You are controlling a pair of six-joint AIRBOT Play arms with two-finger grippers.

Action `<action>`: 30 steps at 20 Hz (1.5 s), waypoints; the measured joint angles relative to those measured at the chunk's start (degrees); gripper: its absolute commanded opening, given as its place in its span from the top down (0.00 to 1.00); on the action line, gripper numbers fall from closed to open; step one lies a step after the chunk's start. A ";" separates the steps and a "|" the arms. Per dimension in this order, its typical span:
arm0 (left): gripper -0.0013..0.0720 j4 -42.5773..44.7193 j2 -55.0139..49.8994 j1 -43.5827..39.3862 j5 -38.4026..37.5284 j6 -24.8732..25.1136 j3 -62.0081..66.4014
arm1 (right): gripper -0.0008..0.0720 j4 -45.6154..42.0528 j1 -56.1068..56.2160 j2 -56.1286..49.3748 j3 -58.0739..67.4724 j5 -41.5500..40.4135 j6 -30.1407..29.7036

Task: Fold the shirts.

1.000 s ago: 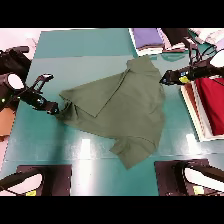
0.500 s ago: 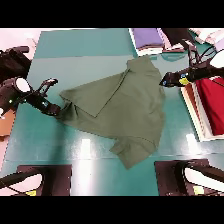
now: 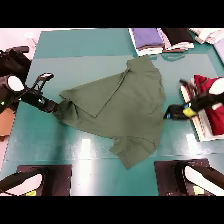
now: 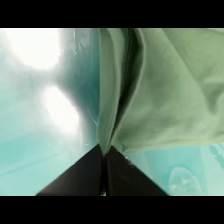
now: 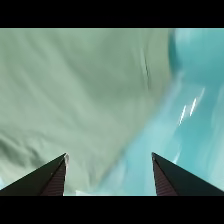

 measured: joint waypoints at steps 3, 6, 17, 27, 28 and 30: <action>0.95 -0.24 0.52 0.00 0.20 -0.76 0.04 | 0.23 1.05 -0.24 3.41 -9.51 0.72 1.53; 0.95 -0.94 0.72 0.00 0.55 -1.11 0.04 | 0.27 2.21 2.73 5.51 -15.78 -0.87 3.67; 0.95 -1.57 1.88 0.15 0.94 -4.76 1.01 | 0.96 4.04 17.97 5.62 -19.63 -13.46 7.41; 0.95 -1.77 19.63 0.15 7.15 -18.82 26.95 | 0.96 1.62 6.80 20.48 23.54 -14.29 3.72; 0.95 -1.77 22.03 0.15 8.59 -19.67 30.69 | 0.96 1.57 4.87 20.41 29.97 -13.88 3.06; 0.95 -1.81 26.40 0.15 11.08 -20.83 37.33 | 0.96 1.62 1.40 19.45 42.01 -12.41 1.92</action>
